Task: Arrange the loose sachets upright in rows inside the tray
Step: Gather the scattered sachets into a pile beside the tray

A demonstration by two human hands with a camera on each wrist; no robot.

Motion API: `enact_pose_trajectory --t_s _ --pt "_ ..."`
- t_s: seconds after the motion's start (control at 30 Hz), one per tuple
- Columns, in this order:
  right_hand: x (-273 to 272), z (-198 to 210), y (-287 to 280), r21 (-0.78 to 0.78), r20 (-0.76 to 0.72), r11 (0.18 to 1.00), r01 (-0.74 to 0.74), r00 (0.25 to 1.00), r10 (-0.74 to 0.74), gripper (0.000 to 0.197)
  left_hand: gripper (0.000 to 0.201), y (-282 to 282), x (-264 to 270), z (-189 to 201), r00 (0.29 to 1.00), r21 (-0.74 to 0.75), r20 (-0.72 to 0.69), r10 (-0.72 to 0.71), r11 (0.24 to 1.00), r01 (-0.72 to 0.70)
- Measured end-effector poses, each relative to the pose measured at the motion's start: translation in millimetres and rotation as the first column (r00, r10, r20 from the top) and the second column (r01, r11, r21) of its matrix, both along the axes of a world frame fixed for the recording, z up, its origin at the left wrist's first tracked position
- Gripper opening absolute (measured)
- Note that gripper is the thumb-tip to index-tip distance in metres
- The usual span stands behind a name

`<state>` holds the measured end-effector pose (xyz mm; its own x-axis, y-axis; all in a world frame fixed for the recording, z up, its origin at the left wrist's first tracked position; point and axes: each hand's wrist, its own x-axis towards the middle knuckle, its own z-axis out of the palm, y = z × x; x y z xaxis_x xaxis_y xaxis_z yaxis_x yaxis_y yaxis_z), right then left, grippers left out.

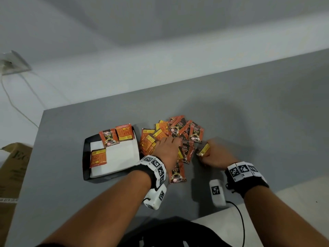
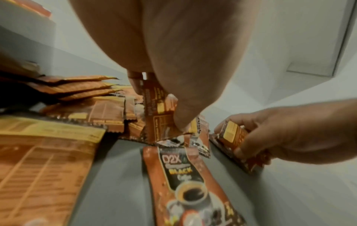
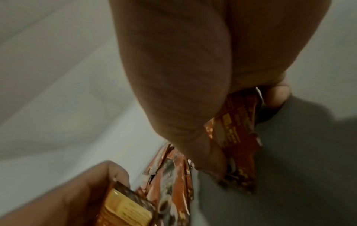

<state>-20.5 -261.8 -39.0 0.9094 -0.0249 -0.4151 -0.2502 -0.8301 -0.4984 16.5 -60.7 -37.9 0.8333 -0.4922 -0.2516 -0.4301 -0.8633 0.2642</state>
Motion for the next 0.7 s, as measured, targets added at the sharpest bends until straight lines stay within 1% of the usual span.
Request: enact_pose_trajectory --t_s 0.03,0.1,0.13,0.2,0.27,0.3,0.33,0.37,0.4,0.43,0.47,0.53,0.57,0.6,0.63,0.7 --pt "0.4 -5.3 -1.5 -0.017 -0.029 1.000 0.015 0.999 -0.016 0.011 0.057 2.8 1.8 2.3 0.999 -0.046 -0.027 0.017 0.999 -0.019" --pt "1.3 -12.5 -3.9 -0.089 -0.065 0.995 0.035 0.997 -0.041 0.041 0.051 7.6 4.3 9.5 0.992 -0.108 -0.118 0.055 0.992 -0.068" --pt "1.3 -14.3 -4.3 -0.130 -0.065 0.990 0.049 0.996 -0.058 0.049 0.045 9.1 5.5 14.1 0.984 -0.119 -0.166 0.064 0.989 -0.085" --pt "1.5 -16.4 -4.9 -0.164 -0.040 0.985 0.049 0.998 -0.056 0.050 0.041 10.4 7.2 24.3 0.969 -0.095 -0.242 0.044 0.993 -0.069" --pt "3.5 -19.2 -6.5 -0.124 -0.035 0.990 0.059 0.997 -0.064 0.046 0.038 9.7 4.5 34.4 0.946 -0.078 -0.324 0.018 0.996 -0.046" --pt "4.5 -21.1 -8.7 -0.100 -0.033 0.993 0.060 0.997 -0.064 0.044 0.031 7.7 1.2 38.2 0.931 -0.086 -0.366 0.013 0.995 -0.048" --pt "5.4 -23.5 -11.1 -0.070 -0.023 0.996 0.059 0.998 -0.061 0.043 0.025 5.5 -3.1 38.6 0.913 -0.067 -0.407 0.010 0.997 -0.041" --pt "5.6 -22.0 -11.6 -0.031 -0.017 0.997 0.072 0.997 -0.072 0.041 0.023 3.6 -8.2 37.8 0.903 -0.017 -0.430 0.005 1.000 -0.013" --pt "5.8 -19.8 -11.7 0.030 0.001 0.996 0.085 0.996 -0.085 0.036 0.029 2.3 -13.0 35.0 0.904 0.077 -0.428 -0.008 0.996 0.045" --pt "6.9 -16.9 -11.2 0.111 0.034 0.990 0.092 0.995 -0.096 0.025 0.040 1.6 -17.2 31.2 0.915 0.176 -0.402 -0.030 0.978 0.109" --pt "8.3 -12.6 -9.3 0.200 0.072 0.976 0.088 0.992 -0.104 0.017 0.047 1.5 -19.7 24.5 0.930 0.245 -0.363 -0.058 0.957 0.156" --pt "12.4 -9.3 -2.0 0.326 0.105 0.941 0.093 0.985 -0.133 0.014 0.043 2.1 -23.8 14.7 0.951 0.254 -0.295 -0.094 0.952 0.172" --pt "14.0 -11.3 3.0 0.345 0.088 0.933 0.103 0.986 -0.142 0.022 0.040 3.2 -24.9 11.3 0.957 0.235 -0.275 -0.098 0.958 0.165" --pt "14.7 -13.5 8.7 0.339 0.070 0.936 0.100 0.989 -0.131 0.034 0.044 4.2 -25.6 7.0 0.960 0.215 -0.264 -0.095 0.964 0.155" --pt "16.1 -17.1 13.8 0.301 0.076 0.951 0.076 0.992 -0.103 0.042 0.050 5.7 -26.0 4.0 0.962 0.195 -0.257 -0.092 0.970 0.145" --pt "17.2 -21.7 23.6 0.132 0.127 0.991 0.000 0.992 -0.017 0.047 0.056 8.8 -26.3 1.5 0.968 0.160 -0.239 -0.080 0.980 0.121"
